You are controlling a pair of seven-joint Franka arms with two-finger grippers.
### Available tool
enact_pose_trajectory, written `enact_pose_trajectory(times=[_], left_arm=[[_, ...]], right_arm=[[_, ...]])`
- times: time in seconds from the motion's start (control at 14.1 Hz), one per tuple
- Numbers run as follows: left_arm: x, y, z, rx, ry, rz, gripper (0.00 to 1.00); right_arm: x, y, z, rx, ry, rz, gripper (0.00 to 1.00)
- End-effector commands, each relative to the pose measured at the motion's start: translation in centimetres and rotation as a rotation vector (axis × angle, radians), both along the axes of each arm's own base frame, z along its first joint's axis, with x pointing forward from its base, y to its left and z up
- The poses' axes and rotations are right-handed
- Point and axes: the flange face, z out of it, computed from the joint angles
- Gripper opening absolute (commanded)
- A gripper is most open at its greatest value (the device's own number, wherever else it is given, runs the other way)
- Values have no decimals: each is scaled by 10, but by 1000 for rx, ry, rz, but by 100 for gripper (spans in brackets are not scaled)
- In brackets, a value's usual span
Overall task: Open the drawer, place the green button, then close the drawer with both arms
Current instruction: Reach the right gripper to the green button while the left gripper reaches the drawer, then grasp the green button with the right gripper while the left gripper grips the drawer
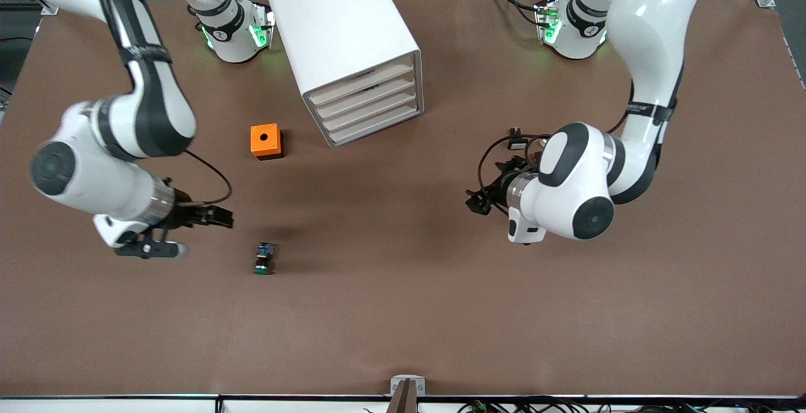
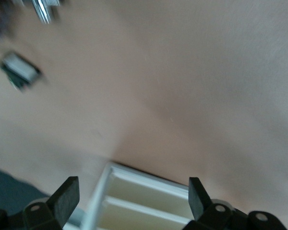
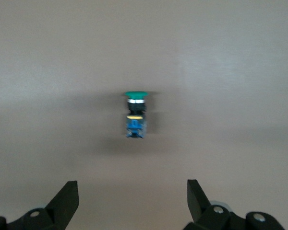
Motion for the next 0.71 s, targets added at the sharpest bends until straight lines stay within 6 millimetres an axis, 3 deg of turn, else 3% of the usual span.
enact_pose_trajectory(times=[0.0,0.36,0.64], left_arm=[[2,-27,-11,19,131,172,100],[-13,-76,-67,131,477,466,100],[-35,-104,-99,218,716,587,100]], right_arm=[[9,21,-43,7,-14,-1,100],[16,29,-112,-82,-54,45,100],[14,35,-127,-110,-57,27,100]])
